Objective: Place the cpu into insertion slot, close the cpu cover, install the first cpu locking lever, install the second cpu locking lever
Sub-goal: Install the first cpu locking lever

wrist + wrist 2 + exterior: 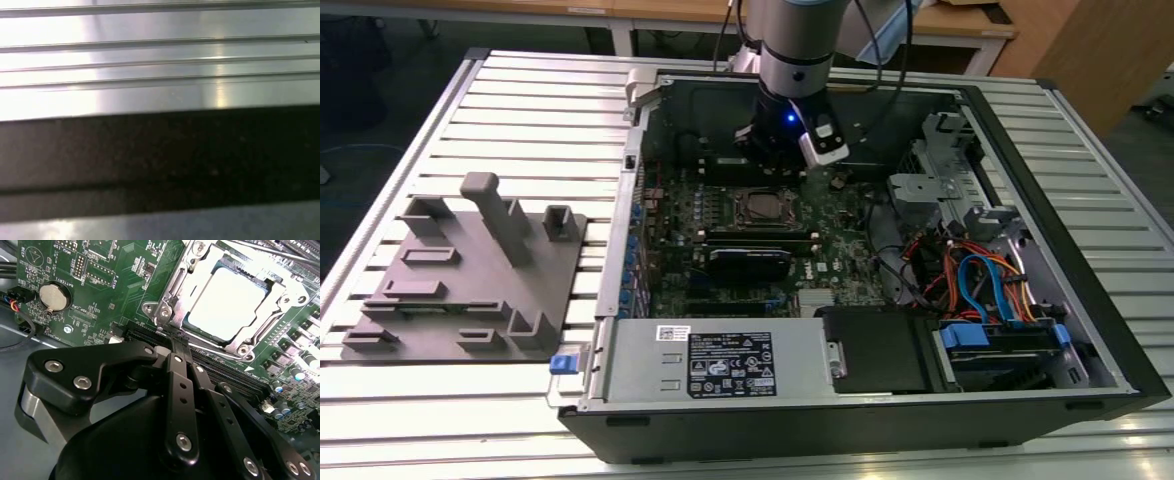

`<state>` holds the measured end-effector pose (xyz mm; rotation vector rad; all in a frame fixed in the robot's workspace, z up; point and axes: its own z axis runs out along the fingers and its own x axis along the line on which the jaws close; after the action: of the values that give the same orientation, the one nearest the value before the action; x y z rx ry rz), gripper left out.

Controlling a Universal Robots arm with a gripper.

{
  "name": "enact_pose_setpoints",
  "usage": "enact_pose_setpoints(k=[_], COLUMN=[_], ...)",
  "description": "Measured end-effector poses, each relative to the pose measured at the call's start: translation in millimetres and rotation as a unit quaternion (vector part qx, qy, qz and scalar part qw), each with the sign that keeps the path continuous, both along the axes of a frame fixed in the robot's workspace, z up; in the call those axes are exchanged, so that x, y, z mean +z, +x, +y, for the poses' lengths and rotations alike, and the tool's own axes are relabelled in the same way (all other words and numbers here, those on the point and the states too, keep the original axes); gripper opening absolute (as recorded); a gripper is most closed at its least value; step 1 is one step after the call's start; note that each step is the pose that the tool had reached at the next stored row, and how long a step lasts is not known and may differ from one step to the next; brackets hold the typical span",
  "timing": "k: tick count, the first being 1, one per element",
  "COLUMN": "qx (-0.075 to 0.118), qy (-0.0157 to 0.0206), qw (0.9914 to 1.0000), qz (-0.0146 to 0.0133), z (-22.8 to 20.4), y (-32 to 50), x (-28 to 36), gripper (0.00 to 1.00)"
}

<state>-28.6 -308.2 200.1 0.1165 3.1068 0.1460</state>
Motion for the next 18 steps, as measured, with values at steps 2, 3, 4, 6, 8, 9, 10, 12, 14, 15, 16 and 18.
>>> enact_pose_setpoints(k=[2, 3, 4, 6, 8, 9, 10, 12, 14, 15, 16, 18], qx=[0.000, 0.000, 0.000, 0.000, 0.000, 0.000, 0.000, 0.000, 0.000, 0.000, 0.000, 0.000], qy=[-0.0020, -0.0032, -0.0033, -0.0038, -0.0040, -0.0039, -0.0039, -0.0029, 0.0007, 0.0026, 0.0045, 0.0093], qw=[1.00000, 0.99999, 0.99999, 0.99999, 0.99999, 0.99999, 0.99999, 1.00000, 1.00000, 1.00000, 0.99999, 0.99996], qz=[0.0001, 0.0002, -0.0001, 0.0000, 0.0001, 0.0000, 0.0000, 0.0000, 0.0000, 0.0000, 0.0000, 0.0000], z=[-0.7, -0.9, -0.7, -0.7, -0.8, -0.8, -0.7, -0.8, -0.8, -0.7, -0.7, -0.8], y=[0.0, 0.0, 0.1, 0.1, 0.1, 0.1, 0.1, 0.0, 0.1, 0.1, 0.1, 0.1], x=[-1.4, -2.2, -3.1, -3.5, -3.6, -3.8, -4.0, -4.3, -4.5, -4.5, -4.6, -4.5], gripper=[0.10, 0.10, 0.10, 0.10, 0.10, 0.10, 0.10, 0.10, 0.10, 0.10, 0.10, 0.10])
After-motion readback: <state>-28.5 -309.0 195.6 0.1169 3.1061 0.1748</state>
